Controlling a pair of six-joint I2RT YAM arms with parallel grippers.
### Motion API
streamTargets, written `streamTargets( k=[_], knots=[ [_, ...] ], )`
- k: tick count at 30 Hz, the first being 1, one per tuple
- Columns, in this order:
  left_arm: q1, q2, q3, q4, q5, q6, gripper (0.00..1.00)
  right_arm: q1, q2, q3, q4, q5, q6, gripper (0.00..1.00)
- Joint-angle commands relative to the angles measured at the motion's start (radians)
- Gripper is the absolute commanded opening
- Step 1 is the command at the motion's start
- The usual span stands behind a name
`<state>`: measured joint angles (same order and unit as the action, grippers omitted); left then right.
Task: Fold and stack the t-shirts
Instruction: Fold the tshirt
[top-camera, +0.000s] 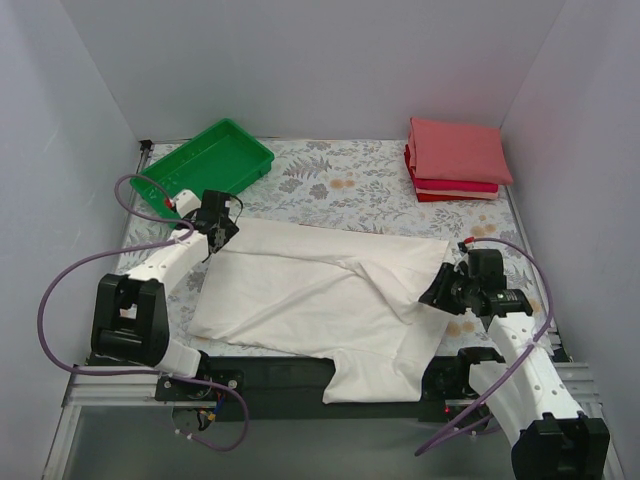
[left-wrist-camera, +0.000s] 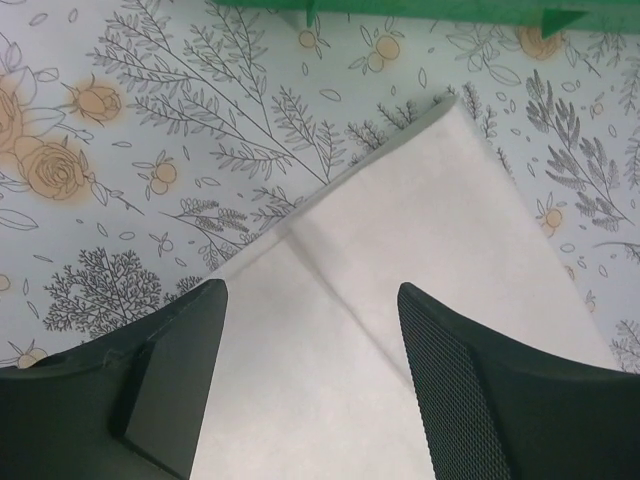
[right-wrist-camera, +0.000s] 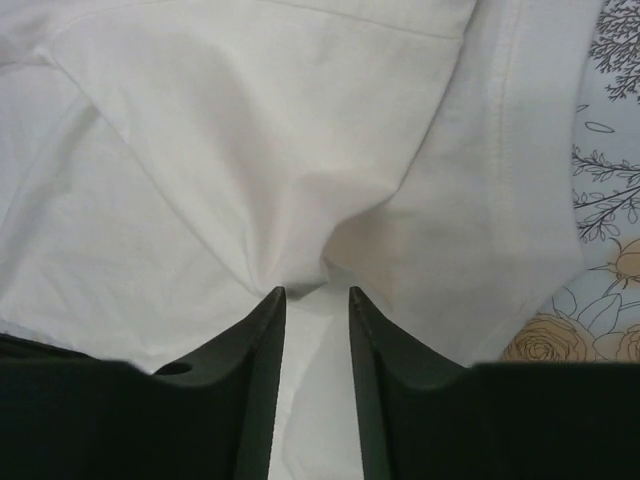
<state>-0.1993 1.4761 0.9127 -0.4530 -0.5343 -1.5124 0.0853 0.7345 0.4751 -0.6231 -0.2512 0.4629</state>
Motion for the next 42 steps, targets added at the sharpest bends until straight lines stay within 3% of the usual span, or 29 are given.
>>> streamTargets(
  k=[1,5,8,12,21,34,42],
  knots=[
    [-0.028,-0.106,0.026,-0.024,0.065,-0.006,0.69,-0.001,0.043,0.034,0.045,0.064,-0.067,0.41],
    [-0.052,-0.161,-0.020,0.057,0.161,0.035,0.70,-0.001,0.075,0.092,0.068,0.047,-0.099,0.61],
    [-0.052,-0.155,-0.052,0.149,0.230,0.078,0.70,-0.001,0.089,0.137,0.105,0.041,-0.125,0.98],
    [-0.052,-0.102,-0.054,0.201,0.266,0.095,0.71,-0.001,0.147,0.161,0.195,0.030,-0.136,0.98],
    [-0.052,0.087,-0.012,0.266,0.281,0.103,0.71,0.001,0.472,0.223,0.390,0.023,-0.193,0.98],
    [-0.052,0.227,0.022,0.272,0.264,0.078,0.71,-0.002,0.960,0.480,0.428,0.274,-0.260,0.98],
    [-0.052,0.208,0.017,0.254,0.232,0.058,0.71,-0.012,1.143,0.686,0.442,0.227,-0.387,0.98]
  ],
)
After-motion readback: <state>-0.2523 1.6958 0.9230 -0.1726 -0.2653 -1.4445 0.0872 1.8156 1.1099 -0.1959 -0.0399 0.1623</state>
